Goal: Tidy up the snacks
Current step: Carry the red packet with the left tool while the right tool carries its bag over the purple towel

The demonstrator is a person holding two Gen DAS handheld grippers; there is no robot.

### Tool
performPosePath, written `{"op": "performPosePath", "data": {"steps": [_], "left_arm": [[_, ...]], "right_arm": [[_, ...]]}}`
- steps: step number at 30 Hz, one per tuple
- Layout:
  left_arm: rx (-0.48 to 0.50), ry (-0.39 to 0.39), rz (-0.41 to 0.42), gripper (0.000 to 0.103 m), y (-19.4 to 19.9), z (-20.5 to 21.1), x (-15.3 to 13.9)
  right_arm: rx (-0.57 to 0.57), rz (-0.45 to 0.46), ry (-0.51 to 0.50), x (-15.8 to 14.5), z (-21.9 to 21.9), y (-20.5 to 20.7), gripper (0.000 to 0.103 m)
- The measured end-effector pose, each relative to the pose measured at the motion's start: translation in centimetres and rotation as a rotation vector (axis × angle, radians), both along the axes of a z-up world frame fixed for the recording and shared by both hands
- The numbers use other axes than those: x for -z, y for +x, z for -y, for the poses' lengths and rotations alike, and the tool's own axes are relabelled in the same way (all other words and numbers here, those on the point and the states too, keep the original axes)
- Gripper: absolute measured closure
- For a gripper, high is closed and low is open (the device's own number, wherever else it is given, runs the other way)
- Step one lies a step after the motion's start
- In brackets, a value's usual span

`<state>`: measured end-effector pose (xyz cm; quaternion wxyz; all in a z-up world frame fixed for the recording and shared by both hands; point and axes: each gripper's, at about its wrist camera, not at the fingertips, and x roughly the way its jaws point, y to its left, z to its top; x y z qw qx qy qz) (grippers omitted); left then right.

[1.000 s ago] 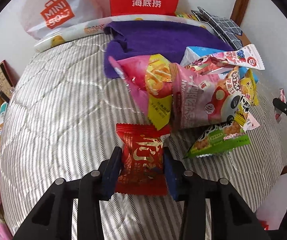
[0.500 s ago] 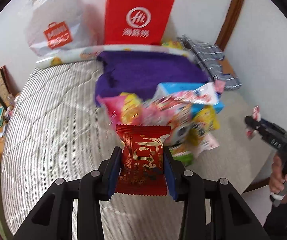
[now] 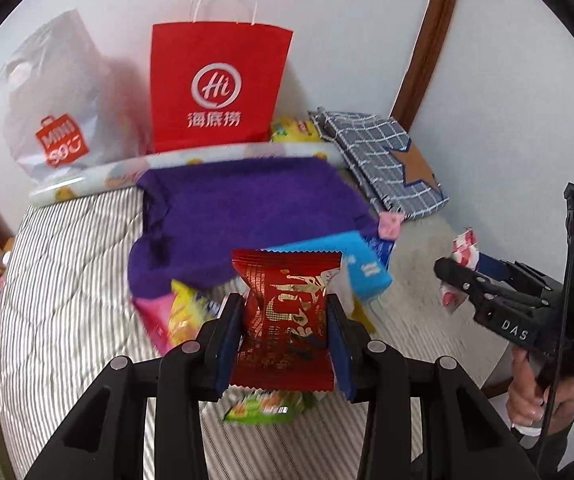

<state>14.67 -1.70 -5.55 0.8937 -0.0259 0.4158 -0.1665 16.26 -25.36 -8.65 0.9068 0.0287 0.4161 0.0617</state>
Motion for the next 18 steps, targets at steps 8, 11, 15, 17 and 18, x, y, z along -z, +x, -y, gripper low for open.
{"op": "performPosePath", "data": {"steps": [8,11,15,17,18], "left_arm": [[-0.017,0.001,0.009,0.065,3.9,0.9,-1.3],[-0.026,0.015,0.021,0.065,5.4,1.0,-1.7],[-0.041,0.028,0.027,0.065,7.8,1.1,-1.9],[-0.042,0.032,0.028,0.065,9.0,1.1,-2.0],[-0.042,0.034,0.028,0.065,9.6,1.1,-2.0]], "right_arm": [[-0.004,0.026,-0.003,-1.3,-0.5,4.0,0.047],[-0.004,0.035,-0.010,-1.6,-0.9,5.7,0.047],[-0.011,0.046,-0.008,-2.0,-1.3,8.2,0.047],[-0.012,0.048,-0.009,-2.1,-1.5,9.4,0.047],[-0.014,0.051,-0.007,-2.1,-1.6,9.9,0.047]]}}
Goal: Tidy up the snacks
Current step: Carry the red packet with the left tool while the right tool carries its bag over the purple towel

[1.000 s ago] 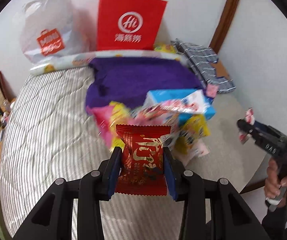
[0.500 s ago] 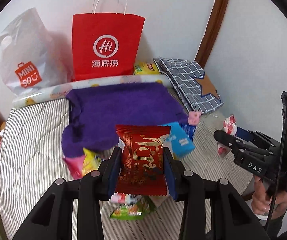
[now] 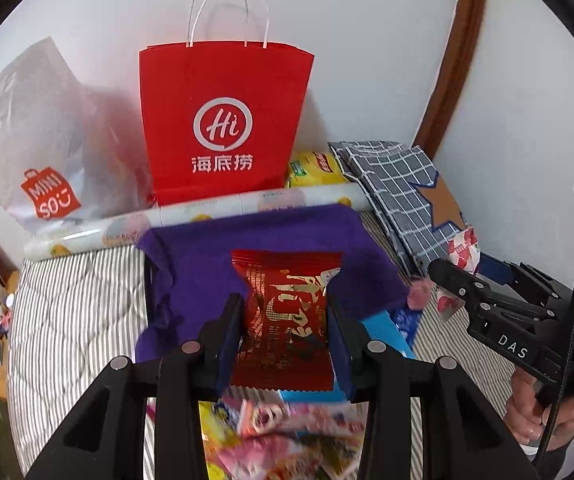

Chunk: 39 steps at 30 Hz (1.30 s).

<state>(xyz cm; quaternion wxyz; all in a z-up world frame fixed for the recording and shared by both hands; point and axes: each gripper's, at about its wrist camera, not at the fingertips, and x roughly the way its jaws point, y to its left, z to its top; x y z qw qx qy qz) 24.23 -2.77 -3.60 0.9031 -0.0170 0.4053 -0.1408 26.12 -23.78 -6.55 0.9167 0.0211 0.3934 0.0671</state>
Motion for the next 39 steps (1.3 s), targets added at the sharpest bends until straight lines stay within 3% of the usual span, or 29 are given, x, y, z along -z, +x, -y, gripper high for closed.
{"op": "performPosePath", "data": {"steps": [14,29,39], "left_arm": [[-0.043,0.032,-0.012,0.065,7.0,-1.3,1.5],[-0.079,0.020,-0.105,0.065,13.6,-3.4,7.4],[-0.092,0.066,-0.202,0.065,15.8,-3.6,11.8]], "right_arm": [[-0.029,-0.019,-0.006,1.8,-1.8,8.8,0.047],[-0.070,-0.083,-0.053,6.4,-3.7,15.2,0.047],[-0.083,-0.179,-0.074,10.8,-4.2,17.7,0.047]]}}
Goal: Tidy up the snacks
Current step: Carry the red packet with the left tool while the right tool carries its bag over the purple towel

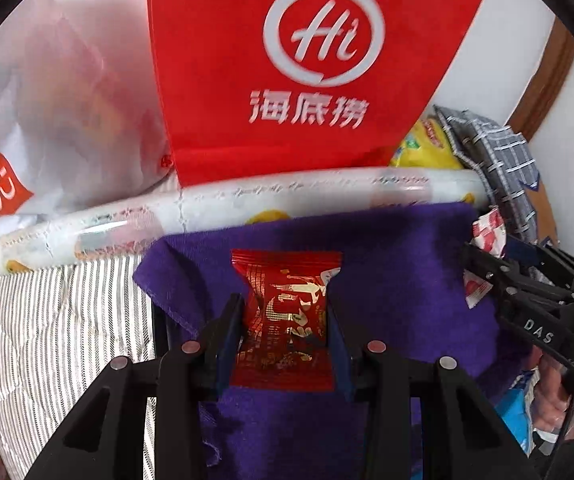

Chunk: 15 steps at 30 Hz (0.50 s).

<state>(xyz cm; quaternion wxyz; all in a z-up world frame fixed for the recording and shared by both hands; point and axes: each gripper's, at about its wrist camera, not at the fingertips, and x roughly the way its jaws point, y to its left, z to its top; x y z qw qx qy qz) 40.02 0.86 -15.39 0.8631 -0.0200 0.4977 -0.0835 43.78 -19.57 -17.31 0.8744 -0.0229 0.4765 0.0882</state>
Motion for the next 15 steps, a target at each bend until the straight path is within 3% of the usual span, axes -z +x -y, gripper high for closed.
{"op": "performPosePath", "data": {"steps": [15], "left_arm": [[-0.032,0.018,-0.061,0.065,1.2,-1.0,2.3]], "right_arm": [[-0.003,-0.079,-0.015,2.8,0.3,1.0,0.047]]}}
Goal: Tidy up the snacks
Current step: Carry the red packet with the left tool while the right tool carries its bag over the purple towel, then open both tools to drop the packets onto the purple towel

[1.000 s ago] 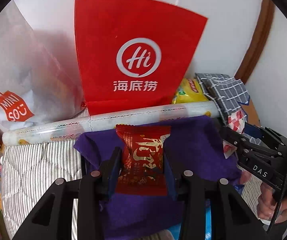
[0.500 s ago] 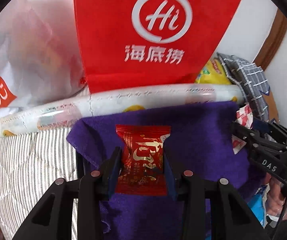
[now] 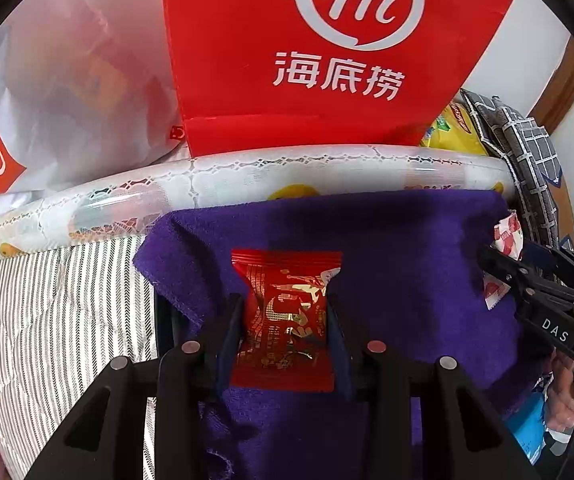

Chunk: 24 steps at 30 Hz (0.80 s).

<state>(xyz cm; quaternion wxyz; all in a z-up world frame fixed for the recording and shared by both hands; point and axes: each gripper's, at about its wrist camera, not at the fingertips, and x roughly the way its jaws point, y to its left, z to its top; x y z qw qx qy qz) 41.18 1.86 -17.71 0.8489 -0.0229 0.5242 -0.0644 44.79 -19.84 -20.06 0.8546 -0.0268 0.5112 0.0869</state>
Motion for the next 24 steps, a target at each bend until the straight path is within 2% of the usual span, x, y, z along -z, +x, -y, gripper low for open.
{"op": "performPosePath", "data": {"steps": [15,24], "left_arm": [[-0.003,0.007,-0.030,0.064,0.6,0.5,1.0],[0.002,0.010,-0.032,0.064,0.8,1.0,1.3]], "right_arm": [[-0.007,-0.025,-0.017,0.9,-0.2,0.5,0.047],[-0.016,0.008,-0.029,-0.4,-0.6,-0.7,0.046]]}}
